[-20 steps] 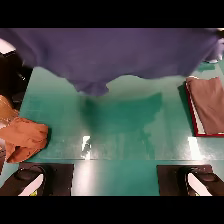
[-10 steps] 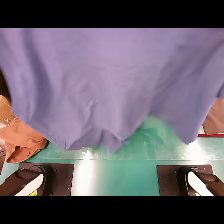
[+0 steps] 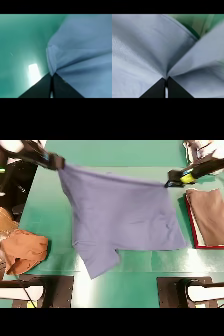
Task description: Fold the shirts.
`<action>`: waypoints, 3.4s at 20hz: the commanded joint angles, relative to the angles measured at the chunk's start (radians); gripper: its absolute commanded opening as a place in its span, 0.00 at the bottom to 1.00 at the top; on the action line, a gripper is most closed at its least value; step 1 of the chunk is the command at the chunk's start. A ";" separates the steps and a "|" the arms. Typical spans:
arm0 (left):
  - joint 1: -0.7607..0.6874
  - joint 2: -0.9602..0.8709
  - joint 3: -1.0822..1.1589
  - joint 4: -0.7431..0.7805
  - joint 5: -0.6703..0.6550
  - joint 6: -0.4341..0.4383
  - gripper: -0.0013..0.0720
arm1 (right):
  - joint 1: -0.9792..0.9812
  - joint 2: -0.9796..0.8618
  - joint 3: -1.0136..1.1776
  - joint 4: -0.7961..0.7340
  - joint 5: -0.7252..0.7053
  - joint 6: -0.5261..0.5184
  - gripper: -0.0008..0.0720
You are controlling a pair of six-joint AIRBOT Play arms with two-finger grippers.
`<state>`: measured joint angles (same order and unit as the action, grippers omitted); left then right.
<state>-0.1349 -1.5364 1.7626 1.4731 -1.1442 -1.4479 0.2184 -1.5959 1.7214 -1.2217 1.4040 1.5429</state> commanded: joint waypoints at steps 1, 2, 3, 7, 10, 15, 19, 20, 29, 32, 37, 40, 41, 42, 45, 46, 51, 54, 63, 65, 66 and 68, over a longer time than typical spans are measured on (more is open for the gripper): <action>0.014 -0.148 -0.024 0.016 0.036 -0.056 0.09 | 0.019 -0.161 0.002 0.080 -0.138 -0.006 0.04; 0.021 -0.151 -0.024 0.016 0.051 -0.058 0.46 | 0.016 -0.168 0.002 0.106 -0.154 -0.008 0.10; 0.032 -0.150 -0.020 0.015 0.047 -0.066 0.74 | 0.006 -0.166 0.002 0.120 -0.167 -0.008 0.43; 0.092 -0.130 0.007 -0.014 -0.182 -0.071 0.75 | -0.045 -0.091 0.001 0.158 -0.106 -0.038 0.59; 0.106 -0.042 -0.100 -0.025 -0.251 -0.061 0.75 | -0.054 -0.001 0.001 0.156 0.014 -0.087 0.59; 0.106 0.224 -0.571 -0.049 -0.207 -0.062 0.75 | -0.053 0.135 -0.004 0.149 0.138 -0.094 0.59; 0.106 0.445 -0.955 -0.169 -0.121 -0.063 0.75 | -0.072 0.282 -0.167 0.152 0.109 -0.093 0.59; 0.106 0.483 -1.025 -0.211 -0.096 -0.063 0.75 | -0.077 0.322 -0.225 0.154 0.092 -0.093 0.59; 0.073 0.531 -1.234 -0.478 0.138 0.016 0.75 | -0.176 0.563 -0.497 0.157 0.005 -0.076 0.59; -0.012 0.529 -1.234 -0.482 0.214 0.010 0.75 | -0.215 0.592 -0.503 0.157 0.013 -0.066 0.59; -0.033 0.530 -1.231 -0.476 0.248 0.000 0.05 | -0.314 0.629 -0.515 0.150 0.087 -0.066 0.59; -0.033 0.530 -1.172 -0.409 0.214 -0.021 0.05 | -0.458 0.702 -0.671 0.139 0.126 -0.066 0.59; -0.032 0.532 -1.139 -0.390 0.197 -0.019 0.05 | -0.521 0.732 -0.748 0.097 0.135 -0.066 0.59; -0.032 0.532 -1.108 -0.384 0.180 -0.019 0.05 | -0.578 0.760 -0.823 0.039 0.144 -0.066 0.63; -0.033 0.532 -1.044 -0.385 0.168 -0.019 0.05 | -0.733 0.811 -1.038 -0.026 0.122 -0.065 0.77; -0.033 0.532 -1.038 -0.385 0.169 -0.018 0.05 | -0.758 0.818 -1.095 -0.019 0.095 -0.057 0.77; -0.033 0.532 -1.038 -0.385 0.166 -0.018 0.05 | -0.784 0.751 -1.231 0.002 -0.042 -0.040 0.69; -0.033 0.532 -1.038 -0.385 0.167 -0.019 0.05 | -0.783 0.663 -1.229 0.078 -0.124 -0.045 0.68; -0.033 0.532 -1.034 -0.382 0.163 -0.019 0.05 | -0.659 0.540 -1.228 0.245 -0.307 -0.095 0.04; -0.032 0.550 -0.999 -0.355 0.140 -0.031 0.05 | -0.606 0.602 -1.207 0.244 -0.320 -0.098 0.03; -0.032 0.576 -0.958 -0.321 0.123 -0.055 0.05 | -0.582 0.646 -1.174 0.241 -0.315 -0.098 0.03; -0.032 0.652 -0.838 -0.233 0.081 -0.093 0.05 | -0.539 0.744 -1.056 0.234 -0.293 -0.097 0.03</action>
<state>-0.1680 -0.9512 0.8177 1.1450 -1.0138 -1.4963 -0.3824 -0.9466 0.5671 -0.9901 1.1137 1.4490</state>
